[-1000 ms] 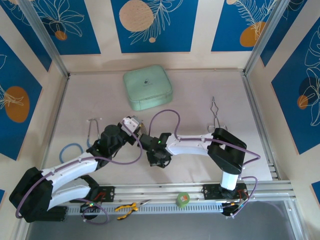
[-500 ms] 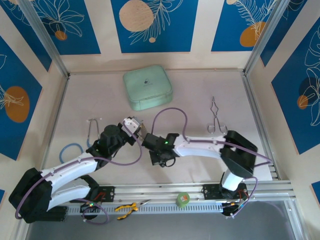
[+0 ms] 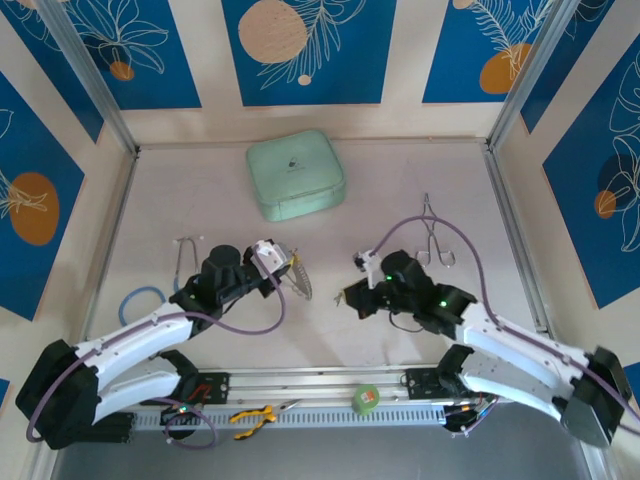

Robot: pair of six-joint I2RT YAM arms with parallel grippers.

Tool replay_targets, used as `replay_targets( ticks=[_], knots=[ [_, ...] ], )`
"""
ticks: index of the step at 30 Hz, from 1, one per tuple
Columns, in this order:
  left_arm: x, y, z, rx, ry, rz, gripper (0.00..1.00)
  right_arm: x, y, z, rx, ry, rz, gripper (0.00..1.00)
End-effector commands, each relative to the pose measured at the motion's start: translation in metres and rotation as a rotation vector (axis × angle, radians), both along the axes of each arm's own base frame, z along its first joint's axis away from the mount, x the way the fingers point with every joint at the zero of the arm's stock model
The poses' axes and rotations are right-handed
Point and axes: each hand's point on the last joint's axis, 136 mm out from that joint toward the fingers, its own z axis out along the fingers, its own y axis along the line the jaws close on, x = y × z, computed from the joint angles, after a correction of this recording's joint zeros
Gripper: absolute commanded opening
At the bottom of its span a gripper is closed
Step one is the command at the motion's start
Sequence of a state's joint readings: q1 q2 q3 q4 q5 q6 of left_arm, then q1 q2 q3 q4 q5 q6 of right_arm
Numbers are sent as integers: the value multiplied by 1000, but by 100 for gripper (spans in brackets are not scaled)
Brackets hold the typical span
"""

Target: Put the keys on the keyring

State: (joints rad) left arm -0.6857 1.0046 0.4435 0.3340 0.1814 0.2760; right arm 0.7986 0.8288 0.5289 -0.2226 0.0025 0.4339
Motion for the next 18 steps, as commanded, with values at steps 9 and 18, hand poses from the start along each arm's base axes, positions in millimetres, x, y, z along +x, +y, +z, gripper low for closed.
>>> replay_targets(
  ticks=[9, 18],
  knots=[
    [-14, -3, 24, -13, -37, -59, 0, 11, -35, 5, -51, 84, -127, 0],
    [-4, 11, 13, 65, 10, 35, 0, -5, -56, -35, -414, 465, -203, 0]
  ],
)
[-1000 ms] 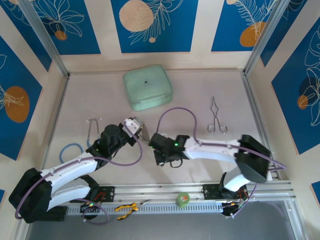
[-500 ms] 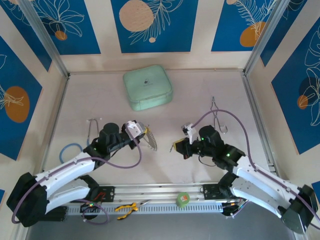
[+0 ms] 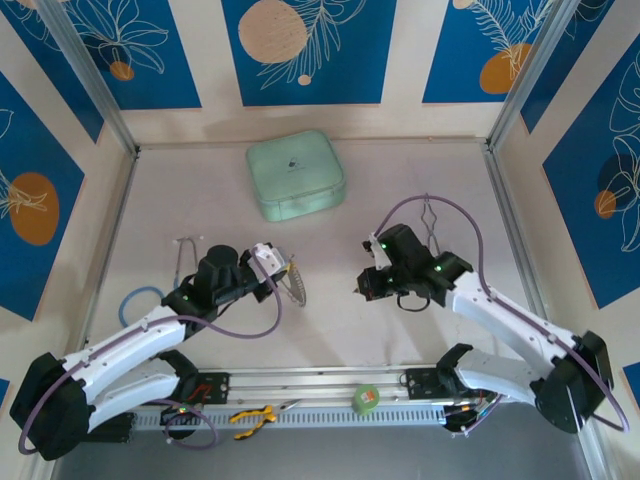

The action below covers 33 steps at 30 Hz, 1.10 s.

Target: Put the keys on the keyring

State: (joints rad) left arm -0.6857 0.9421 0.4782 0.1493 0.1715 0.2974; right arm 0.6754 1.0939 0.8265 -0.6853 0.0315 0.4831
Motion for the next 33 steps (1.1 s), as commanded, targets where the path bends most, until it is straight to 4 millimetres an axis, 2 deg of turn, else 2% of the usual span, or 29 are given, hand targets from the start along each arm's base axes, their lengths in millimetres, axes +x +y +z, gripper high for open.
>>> replay_targets(
  ticks=[1, 8, 21, 33],
  knots=[
    [7, 3, 18, 0, -39, 43, 0, -22, -17, -14, -128, 151, -22, 0],
    [7, 12, 12, 24, -11, 88, 0, -12, -3, -38, -213, 229, 17, 0],
    [7, 8, 19, -13, -26, 76, 0, 25, 51, -80, -267, 228, 109, 0],
    [7, 7, 18, -10, -24, 75, 0, 40, 65, -103, -286, 238, 124, 0]
  ],
)
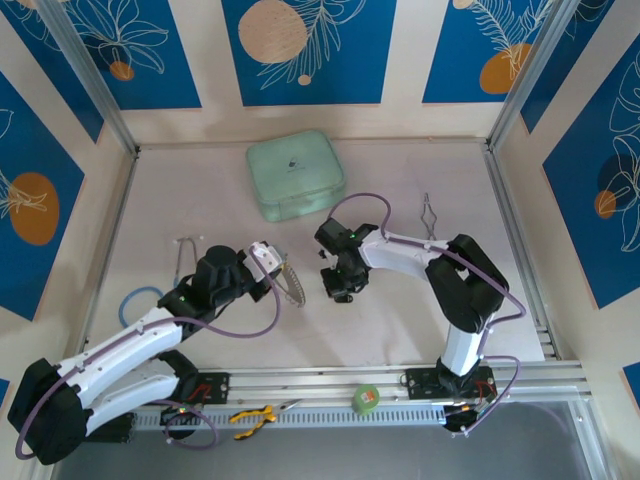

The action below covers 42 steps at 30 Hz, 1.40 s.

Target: Put the keys on the keyring

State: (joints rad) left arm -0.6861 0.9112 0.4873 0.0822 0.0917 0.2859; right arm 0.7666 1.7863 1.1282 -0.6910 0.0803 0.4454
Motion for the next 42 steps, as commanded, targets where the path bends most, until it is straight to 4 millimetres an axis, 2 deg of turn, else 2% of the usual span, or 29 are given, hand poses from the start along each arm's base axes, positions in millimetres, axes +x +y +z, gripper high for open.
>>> replay_targets(
  ticks=[1, 11, 16, 21, 25, 31, 35, 39, 42],
  knots=[
    [3, -6, 20, -44, -35, -2, 0, 7, 10, 2, 21, -12, 13, 0],
    [3, -6, 19, -41, -34, -1, 0, 9, 14, -5, 22, 2, 18, 0],
    [3, -6, 19, -41, -37, -2, 0, 8, 13, -7, 13, 7, 16, 9],
    [2, -6, 19, -39, -38, -3, 0, 7, 14, -7, 13, 10, 19, 12],
    [2, -6, 19, -39, -38, -4, 0, 7, 15, -8, 14, 15, 19, 12],
    [3, -5, 19, -35, -39, 0, 0, 8, 15, -6, 17, 11, 20, 2],
    [3, -5, 20, -37, -44, 0, 0, 7, 15, -5, 17, 8, 23, 1],
    [3, -5, 20, -35, -44, 1, 0, 7, 15, -7, 16, 17, 19, 9],
    [3, -5, 19, -33, -42, 1, 0, 5, 17, -8, 17, 23, 22, 11]
  ],
)
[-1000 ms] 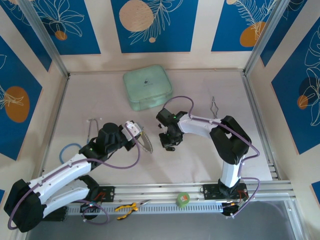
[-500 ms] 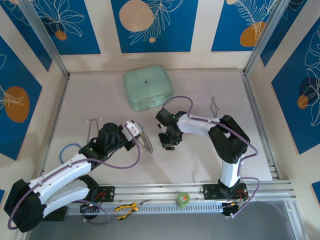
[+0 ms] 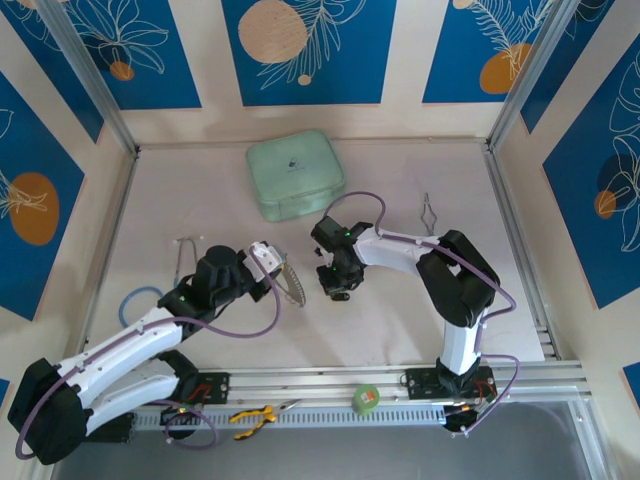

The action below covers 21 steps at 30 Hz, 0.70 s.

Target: Put the keys on the keyring

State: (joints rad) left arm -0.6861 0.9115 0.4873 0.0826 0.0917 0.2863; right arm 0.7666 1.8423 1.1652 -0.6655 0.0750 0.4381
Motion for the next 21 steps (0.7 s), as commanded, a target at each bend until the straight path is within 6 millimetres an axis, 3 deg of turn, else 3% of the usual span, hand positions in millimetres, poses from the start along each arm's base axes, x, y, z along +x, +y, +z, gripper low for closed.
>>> replay_targets(
  ticks=[1, 4, 7, 11, 16, 21],
  knots=[
    [3, -5, 19, -34, -43, 1, 0, -4, 7, -1, 8, 26, 15, 11],
    [3, -5, 19, -32, -44, 2, 0, -5, 7, -2, 3, 28, 18, 9],
    [3, -4, 20, -31, -45, 2, 0, -3, 6, -1, -1, 20, 17, 0],
    [2, -4, 20, -32, -45, 3, 0, 0, 5, 10, 13, -9, 11, 0],
    [2, -4, 22, -34, -50, 0, 0, 4, 0, 31, 49, -68, 12, 0],
    [1, -6, 25, -41, -54, -15, 0, 3, -1, 67, 162, -204, 46, 0]
  ],
)
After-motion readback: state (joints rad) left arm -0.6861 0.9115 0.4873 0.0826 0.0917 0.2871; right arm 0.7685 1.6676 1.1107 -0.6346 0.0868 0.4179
